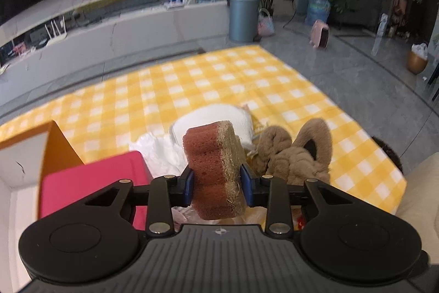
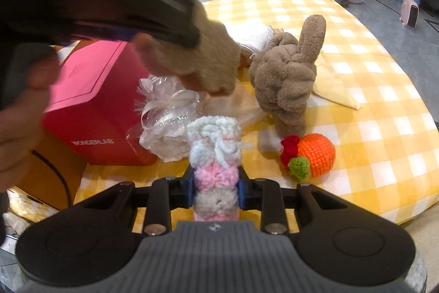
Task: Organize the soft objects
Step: 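Carry the brown sponge over the white pit and open the left tool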
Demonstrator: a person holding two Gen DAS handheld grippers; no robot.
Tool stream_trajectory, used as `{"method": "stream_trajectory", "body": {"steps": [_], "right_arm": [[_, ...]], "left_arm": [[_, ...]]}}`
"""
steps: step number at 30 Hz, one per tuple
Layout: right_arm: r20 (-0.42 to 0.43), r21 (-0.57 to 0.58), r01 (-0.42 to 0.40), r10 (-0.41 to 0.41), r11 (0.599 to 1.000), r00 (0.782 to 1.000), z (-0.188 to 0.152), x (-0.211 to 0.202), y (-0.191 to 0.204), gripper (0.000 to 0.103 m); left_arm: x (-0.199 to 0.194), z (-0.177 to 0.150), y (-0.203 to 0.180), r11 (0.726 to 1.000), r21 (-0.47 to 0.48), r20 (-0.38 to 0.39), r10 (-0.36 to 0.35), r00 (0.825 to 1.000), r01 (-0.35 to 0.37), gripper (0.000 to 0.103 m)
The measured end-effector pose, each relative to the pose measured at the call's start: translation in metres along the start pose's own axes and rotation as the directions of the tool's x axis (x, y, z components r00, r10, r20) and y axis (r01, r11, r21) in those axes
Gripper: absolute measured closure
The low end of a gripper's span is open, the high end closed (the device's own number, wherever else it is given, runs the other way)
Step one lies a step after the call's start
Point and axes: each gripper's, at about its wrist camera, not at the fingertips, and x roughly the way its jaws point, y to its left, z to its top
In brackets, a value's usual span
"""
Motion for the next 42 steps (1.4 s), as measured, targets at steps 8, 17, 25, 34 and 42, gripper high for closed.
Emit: {"method": "stream_trajectory", "body": {"steps": [8, 17, 25, 34, 42], "right_arm": [[0.001, -0.003, 0.006, -0.006, 1.0, 1.0, -0.002, 0.001, 0.003, 0.075], [0.009, 0.009, -0.002, 0.002, 1.0, 1.0, -0.002, 0.0, 0.0, 0.075], [0.024, -0.004, 0.016, -0.016, 1.0, 1.0, -0.004, -0.005, 0.003, 0.075], [0.086, 0.004, 0.076, -0.076, 0.997, 0.993, -0.004, -0.028, 0.01, 0.075], [0.173, 0.004, 0.07, -0.069, 0.998, 0.983, -0.007, -0.075, 0.023, 0.075]], "left_arm": [[-0.042, 0.011, 0.021, 0.998, -0.06, 0.055, 0.029, 0.998, -0.025, 0.066], [-0.094, 0.011, 0.065, 0.992, -0.11, 0.046, 0.073, 0.996, -0.068, 0.066], [-0.141, -0.026, 0.126, 0.963, -0.264, 0.062, 0.075, 0.995, -0.056, 0.066], [-0.182, -0.08, 0.19, 0.895, -0.432, 0.141, 0.186, 0.972, -0.109, 0.066], [-0.179, -0.114, 0.24, 0.873, -0.487, 0.147, 0.107, 0.983, -0.022, 0.066]]}}
